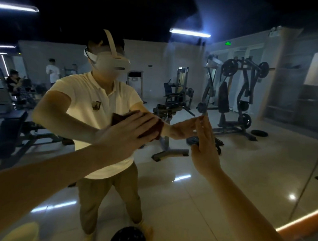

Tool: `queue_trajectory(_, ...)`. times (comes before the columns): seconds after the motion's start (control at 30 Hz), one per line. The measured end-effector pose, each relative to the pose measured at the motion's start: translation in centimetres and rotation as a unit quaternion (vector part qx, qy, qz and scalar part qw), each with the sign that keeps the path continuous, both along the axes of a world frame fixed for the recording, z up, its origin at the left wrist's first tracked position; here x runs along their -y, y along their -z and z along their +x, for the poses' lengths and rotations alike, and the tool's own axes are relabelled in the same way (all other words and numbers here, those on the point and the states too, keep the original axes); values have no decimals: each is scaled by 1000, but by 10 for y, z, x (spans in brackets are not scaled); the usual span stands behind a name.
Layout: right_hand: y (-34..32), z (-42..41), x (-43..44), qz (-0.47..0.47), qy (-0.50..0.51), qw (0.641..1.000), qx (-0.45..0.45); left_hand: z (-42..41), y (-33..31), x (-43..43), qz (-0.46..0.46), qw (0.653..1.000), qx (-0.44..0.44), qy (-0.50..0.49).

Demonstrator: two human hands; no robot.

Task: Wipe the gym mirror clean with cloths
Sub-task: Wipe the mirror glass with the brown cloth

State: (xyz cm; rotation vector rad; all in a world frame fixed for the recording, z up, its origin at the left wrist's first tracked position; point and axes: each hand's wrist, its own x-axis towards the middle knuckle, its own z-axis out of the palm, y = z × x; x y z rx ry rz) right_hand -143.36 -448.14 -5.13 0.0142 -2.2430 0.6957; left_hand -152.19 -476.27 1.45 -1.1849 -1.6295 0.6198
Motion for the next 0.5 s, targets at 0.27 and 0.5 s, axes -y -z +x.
queue_trajectory(0.27, 21, 5, -57, 86, 4, 995, -45, 3, 28, -171, -100, 994, 35, -33)
queue_trajectory(0.5, 44, 2, -44, 61, 32, 996, -55, 13, 67, -55, -1, 996, 87, -35)
